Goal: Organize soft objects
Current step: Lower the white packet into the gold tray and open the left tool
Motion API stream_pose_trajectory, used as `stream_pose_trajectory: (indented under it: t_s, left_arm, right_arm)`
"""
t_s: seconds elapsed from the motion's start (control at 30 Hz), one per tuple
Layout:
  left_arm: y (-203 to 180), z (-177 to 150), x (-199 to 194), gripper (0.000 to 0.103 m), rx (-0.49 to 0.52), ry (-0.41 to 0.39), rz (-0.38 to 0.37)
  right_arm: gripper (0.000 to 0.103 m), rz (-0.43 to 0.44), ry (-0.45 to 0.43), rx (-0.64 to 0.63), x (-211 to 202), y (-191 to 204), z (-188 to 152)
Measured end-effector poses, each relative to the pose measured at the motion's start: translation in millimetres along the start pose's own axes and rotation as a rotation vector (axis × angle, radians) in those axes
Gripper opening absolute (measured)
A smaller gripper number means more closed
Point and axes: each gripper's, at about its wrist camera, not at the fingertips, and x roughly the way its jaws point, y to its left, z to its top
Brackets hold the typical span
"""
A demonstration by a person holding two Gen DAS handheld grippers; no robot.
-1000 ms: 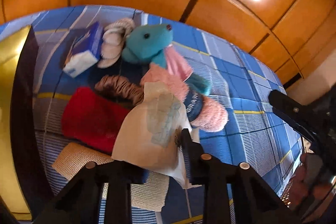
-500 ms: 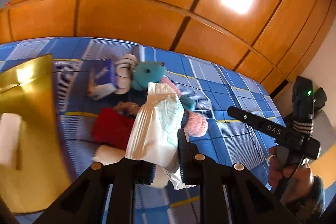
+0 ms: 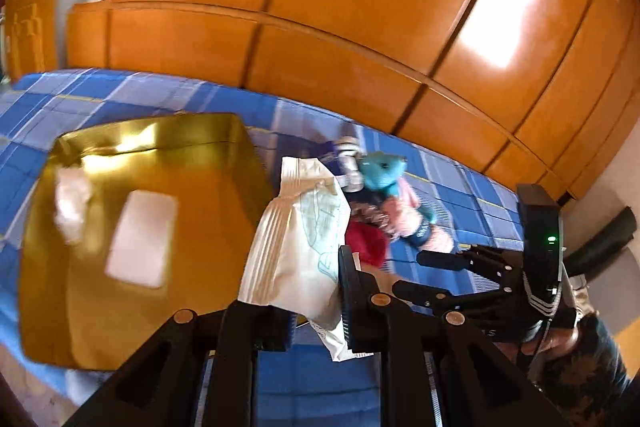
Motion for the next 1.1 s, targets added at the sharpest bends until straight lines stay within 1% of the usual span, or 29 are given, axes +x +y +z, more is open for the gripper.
stream_pose_trajectory:
  t_s: [0.03, 0.1, 0.17, 0.2, 0.33, 0.53, 0.63, 0.7, 0.8, 0.9, 0.97, 1.03, 1.1]
  left_arm:
    - [8, -2, -4, 0.017, -0.016, -0.002, 0.006]
    - [22, -6, -13, 0.017, -0.041, -0.012, 0.016]
    - [37, -10, -23, 0.017, -0.073, -0.022, 0.031]
    - [45, -12, -27, 0.017, -0.092, -0.027, 0.036]
    - [74, -21, -49, 0.017, -0.143, -0.06, 0.089]
    - [120, -32, -71, 0.017, -0.219, -0.086, 0.221]
    - [144, -35, -76, 0.017, -0.274, -0.079, 0.254]
    - [154, -33, -75, 0.017, -0.3, -0.073, 0.256]
    - [159, -21, -62, 0.017, -0.29, -0.055, 0.264]
    - [155, 2, -48, 0.017, -0.231, -0.056, 0.276]
    - [152, 20, -32, 0.017, -0.187, -0.055, 0.292]
    - [152, 36, -15, 0.018, -0.159, -0.037, 0.291]
    - [153, 49, 3, 0.018, -0.145, -0.017, 0.308]
  right_arm:
    - [0.06, -0.001, 0.039, -0.042, 8, 9, 4]
    - [0.06, -0.025, 0.084, -0.093, 22, 19, 8]
    - [0.058, -0.086, 0.137, -0.143, 39, 27, 8]
    - [0.048, -0.132, 0.153, -0.159, 45, 29, 7]
    - [0.044, -0.199, 0.123, -0.171, 48, 30, 2]
    - [0.044, -0.22, 0.109, -0.153, 50, 26, -3]
    - [0.044, -0.23, 0.098, -0.154, 52, 30, -1]
    - [0.044, -0.231, 0.09, -0.15, 48, 32, -4]
    - [0.044, -0.233, 0.08, -0.146, 48, 32, -5]
    - [0.044, -0.236, 0.072, -0.151, 48, 32, -6]
    - [0.044, -0.235, 0.068, -0.147, 48, 32, -6]
    - [0.044, -0.234, 0.066, -0.143, 47, 32, -7]
    - [0.044, -0.236, 0.064, -0.143, 47, 32, -7]
